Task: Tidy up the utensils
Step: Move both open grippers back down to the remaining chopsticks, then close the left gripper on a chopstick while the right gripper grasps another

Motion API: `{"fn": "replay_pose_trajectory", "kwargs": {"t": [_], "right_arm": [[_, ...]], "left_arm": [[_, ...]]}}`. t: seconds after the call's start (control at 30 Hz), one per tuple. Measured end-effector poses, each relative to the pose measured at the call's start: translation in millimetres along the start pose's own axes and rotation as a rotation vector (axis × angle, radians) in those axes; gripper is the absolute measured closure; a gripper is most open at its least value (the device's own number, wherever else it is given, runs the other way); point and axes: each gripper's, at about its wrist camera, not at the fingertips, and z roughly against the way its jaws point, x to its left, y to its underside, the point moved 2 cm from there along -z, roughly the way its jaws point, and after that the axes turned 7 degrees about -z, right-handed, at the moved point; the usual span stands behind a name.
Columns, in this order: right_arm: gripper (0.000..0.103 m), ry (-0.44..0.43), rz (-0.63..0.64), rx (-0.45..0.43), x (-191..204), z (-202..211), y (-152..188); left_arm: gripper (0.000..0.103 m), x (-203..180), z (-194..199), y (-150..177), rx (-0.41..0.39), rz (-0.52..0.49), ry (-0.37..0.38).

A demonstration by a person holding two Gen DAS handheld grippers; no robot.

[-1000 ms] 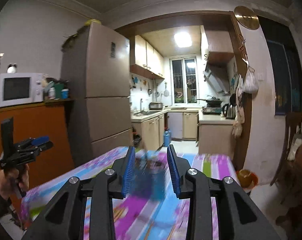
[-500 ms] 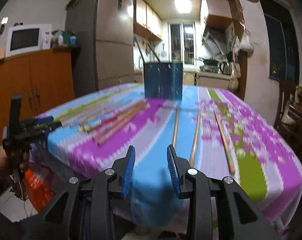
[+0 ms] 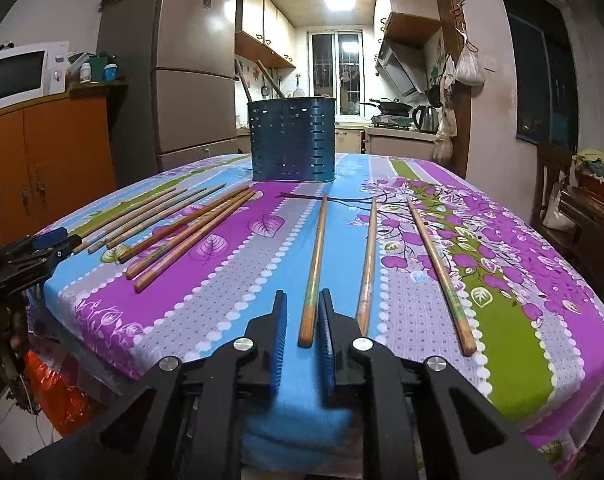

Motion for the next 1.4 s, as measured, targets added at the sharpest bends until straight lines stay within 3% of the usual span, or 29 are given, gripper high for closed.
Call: {"fn": "replay_pose_trajectory", "kwargs": {"t": [0.37,0.43,0.5,0.6,0.73,0.93,1.03,1.1,1.4], "right_arm": [[0.086,0.019,0.017,-0.01,3.7,1.2,1.9],[0.086,0.018,0.016,-0.011,3.1,1.4,1.7],[0.086,0.019,0.015,-0.013,3.2,1.0,1.4],[0.087,0.021,0.009,-0.011,3.3,0.2,0.8],[0.088,0.021,0.009,-0.008,4.2,1.3,1.1],[0.088,0.026,0.019,-0.01,6.8,0.2,2.3],[0.088,0.029,0.013,-0.019,6.8,0.8,4.0],[0.093,0.027,0.006,-0.021,6.3,0.4,4.3],[0.095,0.034,-0.004,-0.031,7.8,2.0,4.1]], "left_arm": [[0.047,-2.4,-0.5,5.8,-0.044,0.031,-0.01],[0.053,-3.5,-0.1,6.9,-0.053,0.035,-0.008],[0.069,-8.1,-0.9,5.9,-0.059,0.031,0.001],[0.08,-14.8,-2.6,3.9,-0.066,0.028,0.01],[0.081,-13.6,-1.5,5.9,-0.076,0.048,0.004],[0.074,-11.3,-0.8,7.9,-0.087,0.061,-0.01],[0.084,-11.3,-2.2,6.9,-0.077,0.06,-0.016],[0.097,-9.0,-5.2,5.2,-0.07,0.065,-0.036],[0.098,-8.4,-6.1,4.2,-0.06,0.057,-0.053]]}}
